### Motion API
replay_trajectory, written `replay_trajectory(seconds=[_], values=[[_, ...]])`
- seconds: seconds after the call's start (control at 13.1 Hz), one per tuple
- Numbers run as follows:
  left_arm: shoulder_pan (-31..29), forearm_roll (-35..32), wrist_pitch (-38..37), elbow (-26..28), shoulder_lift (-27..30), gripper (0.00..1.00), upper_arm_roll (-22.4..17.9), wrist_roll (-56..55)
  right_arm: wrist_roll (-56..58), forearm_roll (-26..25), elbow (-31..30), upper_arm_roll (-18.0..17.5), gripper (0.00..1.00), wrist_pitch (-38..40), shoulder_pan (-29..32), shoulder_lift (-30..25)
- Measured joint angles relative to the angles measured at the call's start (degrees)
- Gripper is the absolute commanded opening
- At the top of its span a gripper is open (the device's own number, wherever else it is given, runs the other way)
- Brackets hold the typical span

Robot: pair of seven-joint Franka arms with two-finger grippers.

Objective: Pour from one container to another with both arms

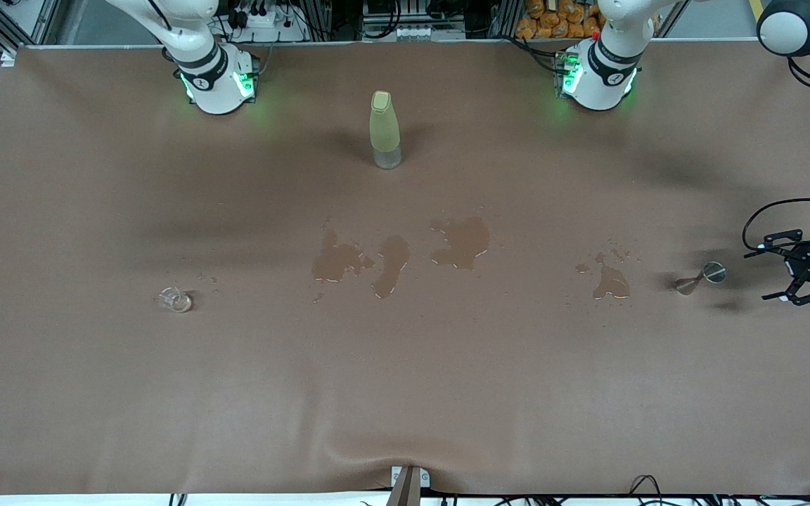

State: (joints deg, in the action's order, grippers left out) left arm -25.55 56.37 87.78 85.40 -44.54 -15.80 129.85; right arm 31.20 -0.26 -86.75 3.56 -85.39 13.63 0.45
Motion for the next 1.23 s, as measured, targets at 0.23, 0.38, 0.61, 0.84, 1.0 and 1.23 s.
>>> replay_trajectory(seconds=[0.23,0.38,0.61,0.84,1.0,1.23], values=[[-0.1,-0.9,-1.0,0.1,-1.1,1.00,-0.1,1.9,22.7,-1.3,-0.1,0.0,1.00,0.2,1.7,0.6],[-0.1,-0.9,-1.7,0.1,-2.5,1.00,0.1,2.8,39.2,-1.4,-0.3,0.0,1.00,0.2,2.4,1.9],[-0.1,-0.9,-2.2,0.1,-4.0,1.00,1.3,3.6,59.4,-1.5,-1.1,0.0,1.00,-1.5,3.3,3.8],[-0.1,-0.6,-2.2,0.1,-5.4,1.00,2.9,3.9,68.8,-1.2,-4.1,0.0,1.00,-6.5,3.8,4.9],[-0.1,0.7,-2.5,0.1,-6.2,1.00,3.2,3.9,72.1,0.7,-7.1,0.2,1.00,-9.8,4.2,5.9],[-0.3,2.4,-3.7,0.1,-7.1,0.95,3.2,3.9,78.7,5.9,-11.6,1.5,1.00,-15.7,4.9,8.6]])
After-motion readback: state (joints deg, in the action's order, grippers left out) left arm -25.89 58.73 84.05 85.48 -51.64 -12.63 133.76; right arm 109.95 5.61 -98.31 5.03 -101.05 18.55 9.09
